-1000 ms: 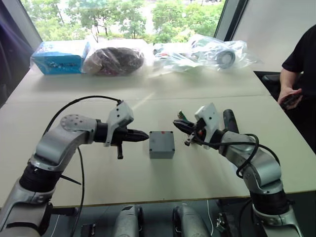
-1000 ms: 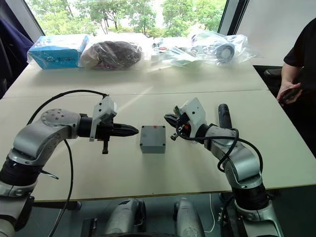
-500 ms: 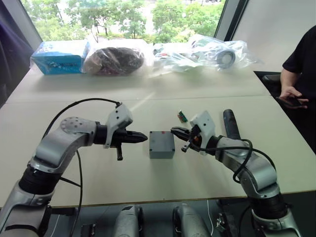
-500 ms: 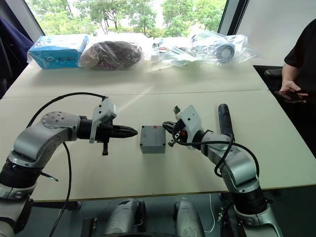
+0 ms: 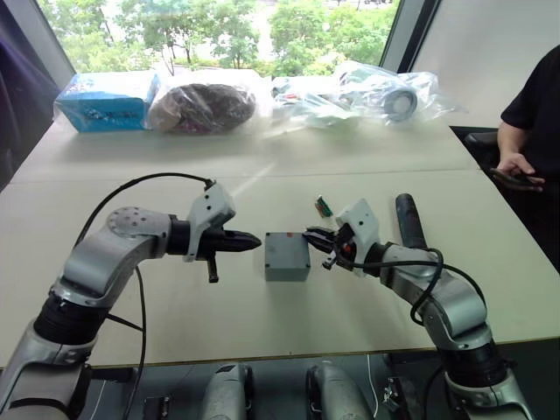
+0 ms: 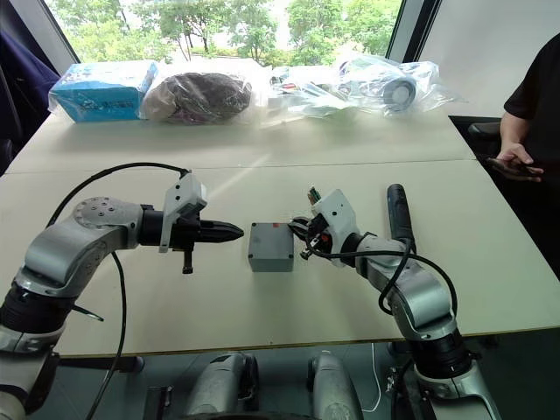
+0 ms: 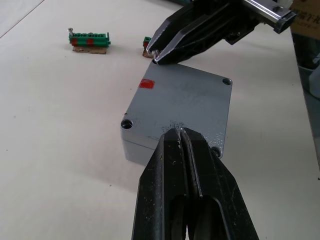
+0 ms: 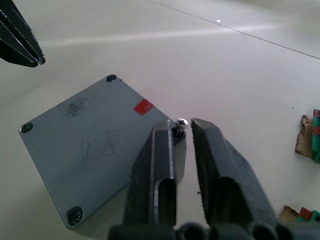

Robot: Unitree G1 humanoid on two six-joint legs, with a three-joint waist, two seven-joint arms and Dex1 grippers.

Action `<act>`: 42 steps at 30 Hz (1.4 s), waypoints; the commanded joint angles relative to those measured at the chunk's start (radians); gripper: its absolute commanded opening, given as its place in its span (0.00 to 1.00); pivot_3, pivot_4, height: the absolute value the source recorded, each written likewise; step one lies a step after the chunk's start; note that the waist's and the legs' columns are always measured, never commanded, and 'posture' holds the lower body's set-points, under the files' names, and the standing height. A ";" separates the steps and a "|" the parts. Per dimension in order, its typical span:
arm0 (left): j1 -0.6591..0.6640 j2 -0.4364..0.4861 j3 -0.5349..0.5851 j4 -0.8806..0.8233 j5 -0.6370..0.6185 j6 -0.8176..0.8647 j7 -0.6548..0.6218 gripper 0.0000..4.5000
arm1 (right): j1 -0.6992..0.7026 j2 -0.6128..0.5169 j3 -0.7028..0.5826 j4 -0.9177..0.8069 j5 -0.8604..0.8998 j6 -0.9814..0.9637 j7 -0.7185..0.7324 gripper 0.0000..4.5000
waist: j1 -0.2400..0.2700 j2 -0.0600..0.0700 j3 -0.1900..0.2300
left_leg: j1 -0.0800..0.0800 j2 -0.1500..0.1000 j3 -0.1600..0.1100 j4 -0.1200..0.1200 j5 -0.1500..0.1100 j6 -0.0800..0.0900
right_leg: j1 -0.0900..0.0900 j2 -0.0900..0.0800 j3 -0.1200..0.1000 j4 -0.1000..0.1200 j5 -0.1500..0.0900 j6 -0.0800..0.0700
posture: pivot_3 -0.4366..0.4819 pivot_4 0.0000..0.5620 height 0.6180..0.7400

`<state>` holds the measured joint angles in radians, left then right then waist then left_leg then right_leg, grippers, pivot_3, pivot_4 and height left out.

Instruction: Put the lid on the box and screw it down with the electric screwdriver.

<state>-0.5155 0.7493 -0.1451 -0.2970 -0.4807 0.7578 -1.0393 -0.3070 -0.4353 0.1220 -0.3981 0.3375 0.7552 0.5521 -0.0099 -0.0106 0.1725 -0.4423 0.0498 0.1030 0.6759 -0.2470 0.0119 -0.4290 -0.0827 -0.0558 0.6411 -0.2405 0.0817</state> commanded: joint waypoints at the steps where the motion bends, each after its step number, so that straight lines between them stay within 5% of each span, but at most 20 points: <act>1: 0.000 0.000 0.007 -0.022 0.001 -0.015 0.004 0.00 | -0.018 -0.012 -0.006 -0.015 0.001 -0.015 0.010 0.50 | 0.000 0.000 0.000 | 0.000 0.000 0.000 0.000 0.000 0.000 | 0.000 0.000 0.000 0.000 0.000 0.000 | 0.48 0.27 1.00; 7: -0.007 -0.015 0.012 -0.016 -0.010 -0.018 -0.001 0.00 | -0.049 -0.044 -0.075 -0.036 0.028 0.012 0.010 1.00 | 0.000 0.000 0.000 | 0.000 0.000 0.000 0.000 0.000 0.000 | 0.000 0.000 0.000 0.000 0.000 0.000 | 0.48 0.27 1.00; 15: -0.082 -0.017 -0.010 -0.004 -0.033 -0.043 -0.100 0.00 | -0.219 -0.147 -0.400 -0.111 0.353 0.493 -0.012 1.00 | 0.003 0.000 0.000 | 0.000 0.000 -0.001 0.000 0.000 0.000 | 0.000 0.000 0.000 0.000 0.000 0.000 | 0.48 0.27 1.00; 20: -0.124 -0.002 -0.066 0.019 0.006 -0.121 -0.194 0.00 | -0.383 -0.295 -0.461 0.062 0.351 0.812 -0.075 1.00 | 0.000 0.000 0.000 | 0.000 0.000 -0.001 0.000 -0.001 0.001 | 0.000 -0.001 0.000 0.000 0.000 -0.001 | 0.48 0.27 1.00; 23: -0.159 -0.010 -0.093 0.041 0.028 -0.168 -0.232 0.00 | -0.441 -0.457 -0.352 0.330 0.330 0.859 -0.127 1.00 | 0.004 0.000 0.000 | -0.001 -0.001 0.000 0.000 -0.001 0.002 | -0.001 -0.002 0.001 0.000 -0.002 -0.003 | 0.48 0.27 1.00; 29: -0.180 -0.014 -0.111 0.035 0.038 -0.197 -0.280 0.00 | -0.483 -0.627 -0.119 0.523 0.362 0.859 -0.047 1.00 | -0.003 0.001 0.000 | -0.002 -0.002 0.002 0.000 -0.004 0.006 | -0.001 -0.004 0.002 -0.005 -0.001 -0.003 | 0.48 0.27 1.00; 35: -0.156 -0.027 -0.103 0.002 0.028 -0.184 -0.256 0.00 | -0.628 -0.645 0.091 0.758 0.348 0.859 0.088 1.00 | -0.005 0.002 0.001 | -0.001 -0.001 0.003 0.000 -0.004 0.006 | -0.001 -0.003 0.003 -0.006 0.000 -0.001 | 0.48 0.27 1.00; 42: -0.147 -0.048 -0.117 0.008 0.046 -0.187 -0.231 0.00 | -0.673 -0.645 0.260 0.779 0.262 0.799 0.224 1.00 | 0.001 0.002 0.001 | -0.003 -0.002 0.002 0.001 -0.004 0.007 | -0.001 -0.003 0.003 -0.007 0.000 -0.001 | 0.48 0.27 1.00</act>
<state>-0.6617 0.7044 -0.2621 -0.2771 -0.4427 0.5814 -1.2756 -0.9513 -1.0676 0.3651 0.3902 0.6213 1.5690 0.7401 -0.0092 -0.0086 0.1737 -0.4450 0.0480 0.1055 0.6775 -0.2509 0.0185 -0.4299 -0.0862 -0.0529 0.6345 -0.2405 0.0811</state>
